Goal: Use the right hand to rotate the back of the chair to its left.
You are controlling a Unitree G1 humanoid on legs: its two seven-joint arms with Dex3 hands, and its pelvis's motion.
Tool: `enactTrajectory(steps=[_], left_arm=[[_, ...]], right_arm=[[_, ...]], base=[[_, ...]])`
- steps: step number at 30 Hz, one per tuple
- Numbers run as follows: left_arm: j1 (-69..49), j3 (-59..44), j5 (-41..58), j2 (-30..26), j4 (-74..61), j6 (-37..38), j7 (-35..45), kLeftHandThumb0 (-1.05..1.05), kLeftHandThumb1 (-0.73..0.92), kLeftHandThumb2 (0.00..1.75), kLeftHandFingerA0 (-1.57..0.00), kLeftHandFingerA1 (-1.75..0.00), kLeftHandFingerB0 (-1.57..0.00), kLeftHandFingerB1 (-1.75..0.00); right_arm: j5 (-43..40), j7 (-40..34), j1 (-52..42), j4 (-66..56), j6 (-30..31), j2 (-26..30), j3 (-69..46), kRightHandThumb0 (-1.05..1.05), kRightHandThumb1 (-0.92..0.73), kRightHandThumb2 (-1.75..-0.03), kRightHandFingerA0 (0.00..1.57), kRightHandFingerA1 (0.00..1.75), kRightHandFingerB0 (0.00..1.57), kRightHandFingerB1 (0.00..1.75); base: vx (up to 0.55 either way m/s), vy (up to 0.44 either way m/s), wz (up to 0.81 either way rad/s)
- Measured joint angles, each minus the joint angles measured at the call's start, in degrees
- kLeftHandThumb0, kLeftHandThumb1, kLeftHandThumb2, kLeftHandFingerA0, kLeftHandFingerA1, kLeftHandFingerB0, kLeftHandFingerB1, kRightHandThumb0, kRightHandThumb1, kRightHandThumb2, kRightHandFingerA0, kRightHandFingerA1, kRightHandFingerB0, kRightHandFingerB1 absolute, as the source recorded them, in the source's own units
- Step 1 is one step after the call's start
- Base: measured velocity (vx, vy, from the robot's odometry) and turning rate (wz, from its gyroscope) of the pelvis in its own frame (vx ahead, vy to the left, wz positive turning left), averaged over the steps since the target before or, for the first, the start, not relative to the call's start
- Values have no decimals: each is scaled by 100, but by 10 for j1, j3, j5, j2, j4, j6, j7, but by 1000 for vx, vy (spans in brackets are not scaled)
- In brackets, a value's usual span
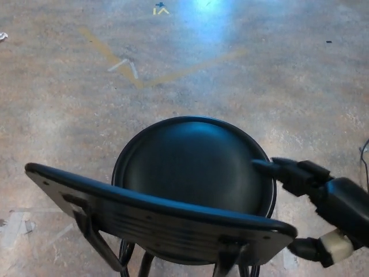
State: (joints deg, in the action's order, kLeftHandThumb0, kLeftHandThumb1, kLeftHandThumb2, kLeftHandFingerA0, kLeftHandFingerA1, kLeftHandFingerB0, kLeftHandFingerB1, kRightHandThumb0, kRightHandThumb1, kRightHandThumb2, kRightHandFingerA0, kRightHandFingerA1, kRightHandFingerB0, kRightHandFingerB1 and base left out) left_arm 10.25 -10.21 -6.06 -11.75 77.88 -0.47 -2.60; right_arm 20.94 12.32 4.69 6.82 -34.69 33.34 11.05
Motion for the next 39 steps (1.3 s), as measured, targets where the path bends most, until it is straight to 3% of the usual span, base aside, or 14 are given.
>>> enactTrajectory(steps=[3,4,11,14,15,23,26,27,32,33,34,36,37,39], left_arm=[[0,0,0,0,0,0,0,-47,79,64,-60,-51,-53,-44],[0,-2,1,0,0,0,0,-47,80,64,-60,-49,-52,-43],[1,-5,1,-1,0,0,-1,-50,79,64,-61,-51,-55,-44],[4,-1,0,-1,0,0,-1,-47,79,64,-62,-50,-54,-44],[5,-3,0,-1,0,0,-1,-48,80,64,-62,-50,-54,-44],[7,-13,2,-6,1,0,1,-49,79,64,-62,-49,-54,-43],[7,-17,4,-7,1,-1,1,-49,79,64,-62,-49,-54,-43],[8,-17,4,-6,1,-1,1,-49,79,64,-63,-49,-55,-43],[7,-19,4,-7,1,-1,1,-49,76,63,-62,-50,-55,-44],[8,-22,5,-8,1,-2,1,-49,76,63,-62,-50,-55,-44],[10,-26,6,-8,1,-2,1,-51,75,62,-59,-49,-54,-44],[12,-28,6,-8,1,-2,1,-48,78,63,-59,-50,-52,-44],[12,-28,6,-8,0,-2,1,-48,77,63,-62,-52,-54,-44],[13,-28,6,-8,0,-3,1,-48,76,63,-60,-49,-53,-43]], right_arm=[[2,5,5,1,4,-11,15,-105,-73,-67,0,0,0,5],[5,7,9,4,5,-18,23,-103,-68,-113,0,36,0,41],[11,10,44,51,5,-61,62,-105,-74,-114,0,36,0,37],[12,14,62,72,5,-84,77,-101,-69,-112,0,42,0,41],[12,14,68,79,6,-89,79,-105,-73,-66,0,18,0,20],[12,17,140,168,18,-158,103,-101,-73,-112,0,43,0,42],[14,14,170,214,19,-186,112,-101,-73,-112,0,43,0,42],[15,13,179,227,19,-193,114,-105,-71,-68,0,25,0,23],[19,10,211,271,20,-215,119,-105,-72,-67,0,24,0,25],[21,9,219,281,21,-221,122,-105,-72,-67,0,24,0,25],[23,5,231,295,22,-232,125,-105,-75,-112,0,40,0,42],[26,1,244,315,22,-245,130,-104,-75,-111,0,41,0,42],[27,-1,246,319,22,-249,131,-105,-72,-67,0,25,0,26],[31,-6,257,340,22,-263,136,-105,-70,-67,0,24,0,25]], base=[[0,0,0],[0,0,0],[0,0,0],[0,0,0],[0,0,0],[0,0,0],[0,0,0],[0,0,0],[0,0,0],[0,0,0],[0,0,0],[0,0,0],[0,0,0],[0,0,0]])
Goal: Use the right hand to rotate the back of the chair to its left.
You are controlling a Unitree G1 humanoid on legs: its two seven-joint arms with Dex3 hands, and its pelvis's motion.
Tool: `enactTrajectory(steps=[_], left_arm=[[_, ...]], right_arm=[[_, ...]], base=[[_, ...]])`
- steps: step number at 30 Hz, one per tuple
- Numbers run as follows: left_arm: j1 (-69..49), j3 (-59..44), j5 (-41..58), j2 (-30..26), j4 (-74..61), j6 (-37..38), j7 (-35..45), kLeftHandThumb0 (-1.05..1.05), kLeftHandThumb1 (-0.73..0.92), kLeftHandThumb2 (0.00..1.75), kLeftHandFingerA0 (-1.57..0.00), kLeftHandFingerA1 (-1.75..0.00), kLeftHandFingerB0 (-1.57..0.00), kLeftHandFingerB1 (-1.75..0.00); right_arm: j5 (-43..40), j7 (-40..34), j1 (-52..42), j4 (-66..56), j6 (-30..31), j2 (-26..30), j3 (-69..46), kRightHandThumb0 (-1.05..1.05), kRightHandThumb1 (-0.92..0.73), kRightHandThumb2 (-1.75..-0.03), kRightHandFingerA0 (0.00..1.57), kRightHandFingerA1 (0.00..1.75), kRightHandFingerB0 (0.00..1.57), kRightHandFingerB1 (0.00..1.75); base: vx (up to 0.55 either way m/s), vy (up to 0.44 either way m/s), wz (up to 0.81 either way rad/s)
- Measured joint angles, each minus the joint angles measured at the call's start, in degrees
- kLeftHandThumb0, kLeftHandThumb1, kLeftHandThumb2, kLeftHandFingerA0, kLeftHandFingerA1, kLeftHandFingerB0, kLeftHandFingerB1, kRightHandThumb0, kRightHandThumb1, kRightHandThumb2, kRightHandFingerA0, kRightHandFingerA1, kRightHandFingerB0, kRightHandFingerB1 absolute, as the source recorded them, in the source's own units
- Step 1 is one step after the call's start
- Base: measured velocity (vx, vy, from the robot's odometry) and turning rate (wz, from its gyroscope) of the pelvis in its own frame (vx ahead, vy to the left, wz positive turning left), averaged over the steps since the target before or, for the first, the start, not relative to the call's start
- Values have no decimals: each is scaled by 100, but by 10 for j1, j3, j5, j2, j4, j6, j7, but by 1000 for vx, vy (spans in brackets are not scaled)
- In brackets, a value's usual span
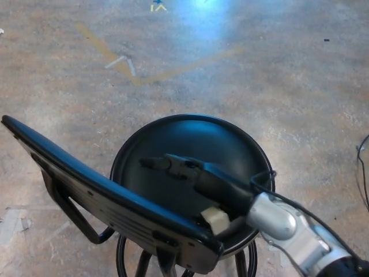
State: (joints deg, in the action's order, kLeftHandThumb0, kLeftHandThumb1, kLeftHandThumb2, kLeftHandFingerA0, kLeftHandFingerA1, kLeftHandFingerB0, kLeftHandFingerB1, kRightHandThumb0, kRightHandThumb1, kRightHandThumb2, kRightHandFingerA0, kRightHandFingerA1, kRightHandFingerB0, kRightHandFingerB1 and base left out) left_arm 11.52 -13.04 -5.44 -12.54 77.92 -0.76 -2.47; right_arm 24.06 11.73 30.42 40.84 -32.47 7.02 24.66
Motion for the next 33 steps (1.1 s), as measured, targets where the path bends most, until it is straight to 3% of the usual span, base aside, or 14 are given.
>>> enactTrajectory(steps=[1,2,4,13,14,15,16,19,23,31,32,33], left_arm=[[0,0,0,0,0,-1,0,-48,76,63,-60,-49,-53,-43],[0,-1,0,0,0,-1,0,-54,71,61,-55,-46,-54,-42],[0,-1,0,0,0,-1,1,-54,74,62,-55,-47,-52,-42],[0,-5,1,-2,0,-2,5,-51,75,62,-57,-47,-52,-42],[0,-5,1,-2,0,-2,5,-47,59,100,-52,-64,-40,-56],[0,-9,2,-2,0,-2,6,-47,59,100,-52,-64,-40,-56],[0,-11,3,-2,0,-2,6,-48,75,62,-58,-49,-53,-43],[0,-12,3,-2,0,-2,6,-50,75,62,-55,-47,-52,-42],[1,-13,3,-2,0,-2,6,-48,75,62,-62,-50,-54,-44],[1,-2,0,-2,0,-2,6,-55,74,62,-56,-46,-53,-41],[1,-2,0,-2,0,-2,6,-53,74,62,-59,-48,-55,-42],[1,-1,-1,-2,0,-2,7,-53,74,62,-59,-48,-55,-42]], right_arm=[[1,-2,4,7,0,-4,1,-105,-70,-67,0,24,0,25],[1,-4,9,13,0,-8,2,-104,-75,-110,0,37,0,39],[2,-7,14,22,0,-13,5,-104,-75,-110,0,37,0,39],[6,-18,22,42,0,-24,20,-105,-70,-109,0,37,0,37],[6,-18,22,42,0,-24,20,-105,-70,-109,0,37,0,38],[7,-21,22,42,0,-24,21,-105,-70,-109,0,37,0,38],[7,-23,22,42,0,-24,22,-105,-70,-110,0,37,0,38],[8,-25,22,42,0,-24,23,-105,-71,-109,0,37,0,38],[9,-27,23,42,0,-25,26,-105,-67,-108,0,36,0,38],[13,-31,33,50,0,-28,29,-105,-63,-107,0,40,0,43],[12,-31,32,50,0,-23,23,-105,-75,-66,0,13,0,17],[12,-31,32,50,0,-21,20,-105,-75,-66,0,13,0,17]], base=[[0,0,0],[0,0,0],[0,0,0],[0,0,0],[0,0,0],[0,0,0],[0,0,0],[0,0,0],[0,0,0],[0,0,0],[0,0,0],[0,0,0]])
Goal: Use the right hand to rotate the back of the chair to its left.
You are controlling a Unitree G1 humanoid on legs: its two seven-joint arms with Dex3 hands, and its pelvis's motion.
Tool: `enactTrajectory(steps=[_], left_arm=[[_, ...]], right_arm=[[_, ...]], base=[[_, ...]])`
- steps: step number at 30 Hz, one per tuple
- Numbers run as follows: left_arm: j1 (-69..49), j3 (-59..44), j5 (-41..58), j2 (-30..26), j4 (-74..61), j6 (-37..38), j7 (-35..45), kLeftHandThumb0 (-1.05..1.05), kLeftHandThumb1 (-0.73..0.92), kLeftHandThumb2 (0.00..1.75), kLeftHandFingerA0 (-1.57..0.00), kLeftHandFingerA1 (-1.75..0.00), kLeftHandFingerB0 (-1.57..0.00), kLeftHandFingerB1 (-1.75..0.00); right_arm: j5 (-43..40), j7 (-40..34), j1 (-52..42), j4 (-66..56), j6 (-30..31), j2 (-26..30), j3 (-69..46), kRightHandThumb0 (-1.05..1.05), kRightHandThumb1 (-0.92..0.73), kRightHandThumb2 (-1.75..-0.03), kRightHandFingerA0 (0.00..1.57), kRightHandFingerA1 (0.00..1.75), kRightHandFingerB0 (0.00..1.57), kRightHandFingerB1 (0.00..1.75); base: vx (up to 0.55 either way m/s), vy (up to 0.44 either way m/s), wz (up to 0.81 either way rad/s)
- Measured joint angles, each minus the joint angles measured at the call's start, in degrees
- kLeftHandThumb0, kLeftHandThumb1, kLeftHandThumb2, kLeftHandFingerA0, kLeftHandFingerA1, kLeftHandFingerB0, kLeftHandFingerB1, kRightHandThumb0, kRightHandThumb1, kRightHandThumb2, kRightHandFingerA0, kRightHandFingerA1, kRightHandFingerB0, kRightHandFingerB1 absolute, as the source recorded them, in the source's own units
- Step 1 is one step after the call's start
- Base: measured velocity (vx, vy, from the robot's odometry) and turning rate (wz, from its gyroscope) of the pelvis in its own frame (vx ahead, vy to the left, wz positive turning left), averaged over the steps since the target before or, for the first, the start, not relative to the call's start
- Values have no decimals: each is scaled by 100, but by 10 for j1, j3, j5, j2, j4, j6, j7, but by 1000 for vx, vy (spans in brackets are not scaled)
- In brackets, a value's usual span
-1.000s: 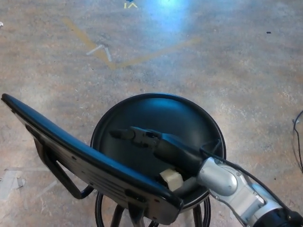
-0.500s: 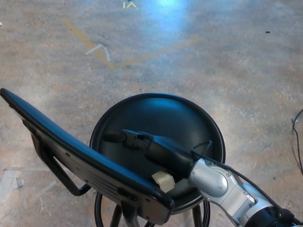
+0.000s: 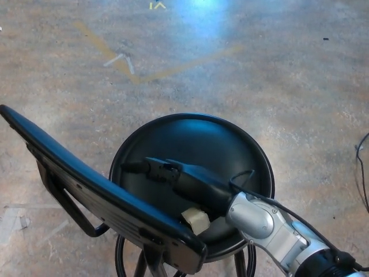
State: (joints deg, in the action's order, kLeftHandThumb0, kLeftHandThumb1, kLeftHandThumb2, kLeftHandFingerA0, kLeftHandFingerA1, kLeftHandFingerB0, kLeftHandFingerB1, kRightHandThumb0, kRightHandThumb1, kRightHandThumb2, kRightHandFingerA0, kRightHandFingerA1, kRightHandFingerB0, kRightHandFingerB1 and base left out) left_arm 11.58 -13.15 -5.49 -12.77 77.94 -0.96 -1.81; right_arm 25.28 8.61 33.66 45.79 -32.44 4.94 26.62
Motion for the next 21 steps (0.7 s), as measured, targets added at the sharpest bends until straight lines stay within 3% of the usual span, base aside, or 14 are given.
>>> enactTrajectory(steps=[6,7,8,9,10,12,14,15,17,18,20,21], left_arm=[[0,2,0,0,0,-1,-1,-48,80,64,-60,-50,-52,-44],[0,2,0,0,0,-1,-1,-47,80,64,-61,-51,-53,-44],[0,3,-1,0,0,-1,-1,-49,81,65,-60,-50,-51,-43],[-1,4,-1,0,0,-1,-2,-49,81,65,-60,-50,-51,-43],[-1,5,-1,0,0,-1,-2,-49,81,65,-59,-48,-52,-42],[0,8,-1,1,0,0,-2,-50,79,64,-62,-47,-55,-42],[-1,11,-2,1,0,0,-2,-50,78,63,-62,-48,-56,-43],[-2,12,-3,1,0,0,-2,-49,80,64,-63,-51,-56,-44],[-3,14,-3,2,1,0,-4,-49,80,64,-63,-51,-56,-44],[-3,15,-3,3,1,1,-4,-49,83,65,-60,-51,-53,-44],[-3,18,-3,7,1,2,-4,-47,81,64,-62,-52,-54,-45],[-3,18,-3,7,1,2,-4,-48,80,64,-62,-54,-55,-45]], right_arm=[[-4,-22,-3,10,-9,59,-58,-105,-84,-70,0,8,0,4],[-5,-26,-4,12,-9,66,-64,-105,-92,-75,0,3,0,1],[-6,-39,-8,18,-11,87,-84,-105,-85,-72,0,21,0,14],[-7,-47,-11,21,-11,99,-94,-105,-85,-72,0,21,0,14],[-8,-61,-18,27,-11,118,-112,-105,-84,-67,0,49,0,41],[-16,-78,-30,44,-15,135,-145,-105,-88,-69,0,59,0,48],[-32,-96,-48,71,-22,150,-190,-105,-89,-69,0,51,0,43],[-37,-104,-54,81,-23,154,-204,-105,-89,-70,0,36,0,29],[-42,-125,-67,104,-28,163,-229,-105,-89,-70,0,36,0,29],[-44,-135,-72,116,-30,166,-238,-105,-90,-76,0,26,0,18],[-45,-157,-78,137,-32,171,-253,-105,-92,-76,0,25,0,18],[-45,-160,-78,141,-32,172,-254,-105,-92,-75,0,31,0,29]], base=[[0,0,0],[0,0,0],[0,0,0],[0,0,0],[0,0,0],[0,0,0],[0,0,0],[0,0,0],[0,0,0],[0,0,0],[0,0,0],[0,0,0]])
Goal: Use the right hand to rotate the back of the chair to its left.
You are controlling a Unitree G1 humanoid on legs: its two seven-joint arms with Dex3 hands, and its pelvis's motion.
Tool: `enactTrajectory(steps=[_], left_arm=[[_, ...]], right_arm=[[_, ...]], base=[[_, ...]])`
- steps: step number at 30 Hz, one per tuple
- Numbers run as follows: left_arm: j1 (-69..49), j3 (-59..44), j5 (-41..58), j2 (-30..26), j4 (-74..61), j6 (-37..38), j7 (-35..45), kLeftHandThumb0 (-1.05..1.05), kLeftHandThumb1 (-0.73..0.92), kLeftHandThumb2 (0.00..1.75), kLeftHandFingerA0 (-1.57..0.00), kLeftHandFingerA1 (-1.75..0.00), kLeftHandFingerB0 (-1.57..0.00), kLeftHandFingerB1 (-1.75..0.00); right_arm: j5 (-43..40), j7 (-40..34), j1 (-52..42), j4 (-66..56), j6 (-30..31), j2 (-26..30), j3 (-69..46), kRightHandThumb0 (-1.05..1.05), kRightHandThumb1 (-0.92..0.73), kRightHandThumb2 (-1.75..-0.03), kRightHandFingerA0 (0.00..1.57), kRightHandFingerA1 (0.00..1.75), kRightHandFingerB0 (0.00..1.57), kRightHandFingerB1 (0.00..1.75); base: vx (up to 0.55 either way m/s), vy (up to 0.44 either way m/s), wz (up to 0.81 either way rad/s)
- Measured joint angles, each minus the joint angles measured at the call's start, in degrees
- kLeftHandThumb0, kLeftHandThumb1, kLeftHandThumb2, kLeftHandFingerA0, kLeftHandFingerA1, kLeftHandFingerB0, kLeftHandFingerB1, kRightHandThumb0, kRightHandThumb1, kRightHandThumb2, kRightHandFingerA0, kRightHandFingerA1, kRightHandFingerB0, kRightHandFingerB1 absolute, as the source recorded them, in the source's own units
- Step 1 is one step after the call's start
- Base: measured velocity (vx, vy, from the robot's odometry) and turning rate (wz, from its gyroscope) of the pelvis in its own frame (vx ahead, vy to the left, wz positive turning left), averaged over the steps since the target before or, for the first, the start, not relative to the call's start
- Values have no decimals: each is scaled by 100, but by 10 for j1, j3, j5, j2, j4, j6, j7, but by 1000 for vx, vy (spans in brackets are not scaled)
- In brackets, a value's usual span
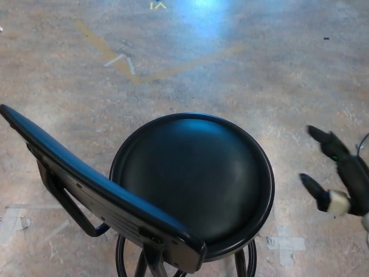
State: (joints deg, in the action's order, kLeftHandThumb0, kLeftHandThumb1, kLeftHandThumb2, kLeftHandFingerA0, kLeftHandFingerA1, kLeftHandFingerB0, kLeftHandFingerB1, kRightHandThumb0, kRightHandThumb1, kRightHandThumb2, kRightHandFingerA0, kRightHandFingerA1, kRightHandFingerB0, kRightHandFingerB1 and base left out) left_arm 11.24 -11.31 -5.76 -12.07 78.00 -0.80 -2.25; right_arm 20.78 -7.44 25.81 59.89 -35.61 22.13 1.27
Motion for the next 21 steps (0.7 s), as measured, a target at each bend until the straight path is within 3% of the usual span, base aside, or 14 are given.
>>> enactTrajectory(steps=[3,10,12,17,18,21], left_arm=[[0,0,0,5,0,1,0,-49,78,63,-62,-53,-54,-44],[2,11,-1,9,0,1,-6,-47,80,64,-61,-53,-56,-45],[3,15,-2,10,0,1,-7,-48,77,64,-60,-51,-56,-45],[3,17,-3,10,-1,1,-7,-48,77,64,-60,-51,-56,-45],[3,17,-3,10,-1,1,-7,-48,77,63,-59,-51,-54,-45],[3,17,-3,10,-1,2,-7,-48,77,63,-59,-51,-54,-45]], right_arm=[[-2,-34,-6,42,0,5,-19,-105,-91,-74,0,33,0,32],[-20,-79,-19,136,31,4,-57,-105,-92,-79,0,58,0,47],[-24,-83,-27,151,49,-1,-62,-105,-92,-87,0,104,0,62],[-26,-84,-49,174,101,-12,-62,-105,-92,-87,0,104,0,62],[-27,-84,-51,175,110,-14,-62,-105,-85,-89,0,141,0,105],[-32,-81,-68,181,138,-25,-65,-105,-85,-89,0,141,0,105]], base=[[0,0,0],[0,0,0],[0,0,0],[0,0,0],[0,0,0],[0,0,0]])
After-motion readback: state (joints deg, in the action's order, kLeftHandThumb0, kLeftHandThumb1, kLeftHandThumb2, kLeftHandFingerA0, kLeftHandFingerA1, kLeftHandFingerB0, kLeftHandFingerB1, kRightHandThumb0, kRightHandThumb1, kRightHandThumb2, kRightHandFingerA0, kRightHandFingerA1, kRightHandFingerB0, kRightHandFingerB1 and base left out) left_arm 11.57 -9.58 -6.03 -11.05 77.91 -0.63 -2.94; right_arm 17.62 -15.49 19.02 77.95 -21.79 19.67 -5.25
